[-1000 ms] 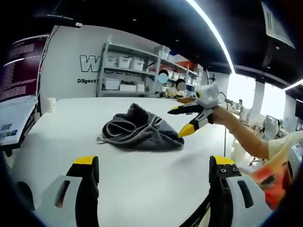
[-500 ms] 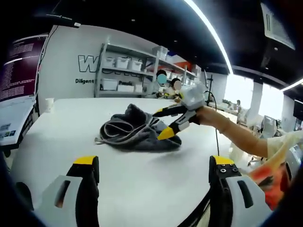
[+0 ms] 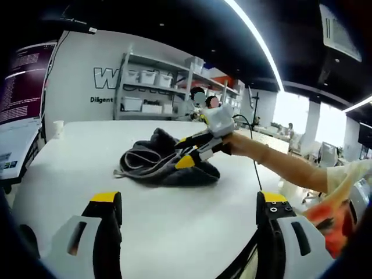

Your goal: Open the folded towel by lifting each exposed corner and separating the folded layers until the towel lies flat within the target outline without major curled edges

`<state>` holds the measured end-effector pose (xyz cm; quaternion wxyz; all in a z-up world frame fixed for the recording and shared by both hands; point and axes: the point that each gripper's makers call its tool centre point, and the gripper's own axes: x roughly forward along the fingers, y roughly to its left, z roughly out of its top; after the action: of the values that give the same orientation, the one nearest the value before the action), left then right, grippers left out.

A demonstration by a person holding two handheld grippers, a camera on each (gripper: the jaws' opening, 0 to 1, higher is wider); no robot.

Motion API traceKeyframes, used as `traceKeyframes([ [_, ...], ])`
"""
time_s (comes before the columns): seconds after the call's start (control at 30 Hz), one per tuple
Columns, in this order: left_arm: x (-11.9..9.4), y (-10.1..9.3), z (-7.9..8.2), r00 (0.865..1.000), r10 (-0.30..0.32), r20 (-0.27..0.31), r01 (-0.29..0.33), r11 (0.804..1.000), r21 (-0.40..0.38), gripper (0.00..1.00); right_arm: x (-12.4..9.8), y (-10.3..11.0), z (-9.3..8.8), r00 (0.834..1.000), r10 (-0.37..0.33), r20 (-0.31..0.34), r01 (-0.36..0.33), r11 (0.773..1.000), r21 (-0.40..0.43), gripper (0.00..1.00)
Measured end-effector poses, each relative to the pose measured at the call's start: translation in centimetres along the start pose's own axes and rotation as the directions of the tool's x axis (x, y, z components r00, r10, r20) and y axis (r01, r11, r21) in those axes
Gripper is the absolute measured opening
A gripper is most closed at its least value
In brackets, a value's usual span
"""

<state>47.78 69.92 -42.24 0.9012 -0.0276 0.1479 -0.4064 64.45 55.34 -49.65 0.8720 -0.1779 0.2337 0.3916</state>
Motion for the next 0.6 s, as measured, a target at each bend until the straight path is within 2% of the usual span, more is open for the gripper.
traceKeyframes([
  [0.13,-0.2,0.4,0.1,1.000,0.008,0.006,-0.008,1.000,-0.004,0.93,0.2,-0.1,-0.6,1.000,0.013,0.027,-0.014,0.998,0.061,0.42],
  [0.27,0.0,0.6,0.0,1.000,0.011,0.003,-0.011,1.000,-0.010,0.93,0.2,0.0,-0.8,0.999,0.017,0.035,-0.020,0.996,0.082,0.18],
  [0.47,0.3,0.4,-0.2,1.000,0.001,-0.007,-0.001,1.000,-0.010,0.93,0.1,0.3,-0.6,0.998,0.024,0.066,-0.029,0.997,0.070,0.08],
  [0.6,0.5,0.6,-0.4,1.000,0.000,-0.014,0.000,1.000,-0.014,0.92,0.0,0.9,-0.2,0.994,0.043,0.104,-0.044,0.999,0.015,0.02],
])
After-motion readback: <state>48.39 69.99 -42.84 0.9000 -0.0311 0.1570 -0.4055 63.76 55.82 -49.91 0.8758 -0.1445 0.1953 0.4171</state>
